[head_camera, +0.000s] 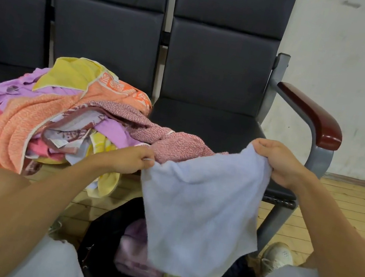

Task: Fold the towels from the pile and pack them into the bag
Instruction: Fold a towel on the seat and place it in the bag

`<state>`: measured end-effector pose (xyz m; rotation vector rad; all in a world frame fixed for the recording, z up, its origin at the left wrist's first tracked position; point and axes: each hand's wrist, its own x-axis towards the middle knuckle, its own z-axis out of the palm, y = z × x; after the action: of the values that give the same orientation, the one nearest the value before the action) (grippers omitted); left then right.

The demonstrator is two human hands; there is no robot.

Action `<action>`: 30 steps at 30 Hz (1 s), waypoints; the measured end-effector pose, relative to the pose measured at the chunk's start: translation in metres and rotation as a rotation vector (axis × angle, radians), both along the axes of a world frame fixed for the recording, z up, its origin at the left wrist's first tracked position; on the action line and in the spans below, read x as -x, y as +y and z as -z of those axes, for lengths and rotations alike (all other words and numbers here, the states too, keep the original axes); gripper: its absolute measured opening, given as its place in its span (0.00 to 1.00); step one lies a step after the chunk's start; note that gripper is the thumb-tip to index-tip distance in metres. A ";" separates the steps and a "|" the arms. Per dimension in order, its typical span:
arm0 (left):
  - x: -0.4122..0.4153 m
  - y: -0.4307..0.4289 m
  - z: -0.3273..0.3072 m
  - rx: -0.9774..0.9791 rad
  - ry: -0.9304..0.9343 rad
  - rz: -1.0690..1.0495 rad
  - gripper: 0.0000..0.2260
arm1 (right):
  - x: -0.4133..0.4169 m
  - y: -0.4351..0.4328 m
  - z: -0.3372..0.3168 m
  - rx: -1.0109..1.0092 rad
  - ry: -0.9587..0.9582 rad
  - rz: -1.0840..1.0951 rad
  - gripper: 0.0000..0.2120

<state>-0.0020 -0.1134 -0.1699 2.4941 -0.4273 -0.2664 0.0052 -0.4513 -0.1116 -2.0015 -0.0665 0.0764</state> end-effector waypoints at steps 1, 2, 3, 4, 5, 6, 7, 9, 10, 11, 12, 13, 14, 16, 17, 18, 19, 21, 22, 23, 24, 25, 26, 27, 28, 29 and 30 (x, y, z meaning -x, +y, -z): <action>-0.005 -0.002 0.001 0.023 -0.014 -0.011 0.13 | -0.001 0.000 0.001 0.030 0.039 -0.006 0.14; -0.010 -0.004 -0.001 0.045 -0.033 -0.015 0.12 | -0.002 0.000 0.002 0.070 0.092 -0.019 0.14; -0.015 -0.005 -0.002 0.069 -0.072 -0.010 0.11 | -0.002 0.000 0.002 0.125 0.151 -0.036 0.15; -0.022 -0.007 -0.002 0.094 -0.120 -0.009 0.10 | -0.002 -0.002 0.002 0.193 0.208 -0.059 0.15; -0.028 -0.009 -0.002 0.130 -0.161 -0.031 0.08 | -0.001 -0.003 0.002 0.261 0.260 -0.095 0.16; -0.030 -0.013 -0.004 0.170 -0.185 -0.083 0.08 | 0.000 -0.005 0.002 0.314 0.305 -0.138 0.17; -0.034 -0.017 -0.004 0.201 -0.203 -0.139 0.08 | 0.002 -0.007 0.001 0.343 0.338 -0.171 0.19; -0.038 -0.024 -0.003 0.241 -0.228 -0.187 0.09 | 0.004 -0.010 0.001 0.338 0.348 -0.156 0.19; -0.038 -0.026 -0.003 0.244 -0.246 -0.184 0.11 | 0.004 -0.012 0.002 0.308 0.321 -0.106 0.17; -0.037 -0.027 -0.004 0.252 -0.251 -0.180 0.13 | 0.003 -0.013 0.002 0.282 0.281 -0.038 0.15; -0.035 -0.027 -0.004 0.273 -0.237 -0.190 0.14 | 0.001 -0.015 0.003 0.273 0.243 0.029 0.14; -0.033 -0.025 -0.004 0.307 -0.205 -0.196 0.14 | -0.001 -0.016 0.004 0.286 0.216 0.083 0.14; -0.033 -0.022 -0.001 0.310 -0.177 -0.191 0.14 | -0.001 -0.016 0.004 0.319 0.200 0.118 0.14; -0.029 -0.014 0.007 0.160 -0.147 -0.127 0.15 | 0.000 -0.015 0.005 0.410 0.193 0.121 0.14; -0.027 -0.010 0.013 0.048 -0.125 -0.077 0.15 | 0.001 -0.014 0.005 0.448 0.206 0.090 0.13; -0.024 -0.008 0.018 -0.053 -0.109 -0.020 0.14 | 0.003 -0.011 0.004 0.482 0.221 0.044 0.13; -0.022 -0.006 0.023 -0.128 -0.117 0.040 0.13 | 0.004 -0.008 0.004 0.512 0.236 -0.005 0.13; -0.022 -0.007 0.027 -0.217 -0.180 0.096 0.08 | 0.006 0.001 0.004 0.547 0.240 -0.069 0.13; -0.024 -0.008 0.028 -0.232 -0.192 0.086 0.06 | 0.006 0.004 0.004 0.549 0.230 -0.078 0.13; -0.027 -0.009 0.027 -0.224 -0.184 0.071 0.06 | 0.006 0.008 0.004 0.546 0.219 -0.079 0.13; -0.030 -0.011 0.027 -0.213 -0.153 0.053 0.06 | 0.005 0.010 0.005 0.543 0.214 -0.081 0.13; -0.033 -0.013 0.027 -0.194 -0.123 0.044 0.06 | 0.004 0.012 0.005 0.544 0.219 -0.093 0.13; -0.037 -0.016 0.028 -0.169 -0.104 0.040 0.06 | 0.003 0.014 0.006 0.547 0.228 -0.112 0.13; -0.040 -0.020 0.029 -0.135 -0.094 0.037 0.07 | 0.002 0.015 0.007 0.553 0.238 -0.132 0.13; -0.043 -0.024 0.029 -0.108 -0.082 0.032 0.08 | 0.001 0.015 0.008 0.560 0.242 -0.146 0.13; -0.046 -0.029 0.029 -0.096 -0.077 0.024 0.09 | 0.000 0.016 0.009 0.565 0.238 -0.151 0.13; -0.047 -0.033 0.028 -0.100 -0.081 0.011 0.11 | -0.001 0.016 0.010 0.565 0.225 -0.150 0.14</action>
<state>0.0454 -0.1466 -0.1979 2.6081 -0.4718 -0.1966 0.0064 -0.4354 -0.1213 -2.5337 -0.0539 0.4594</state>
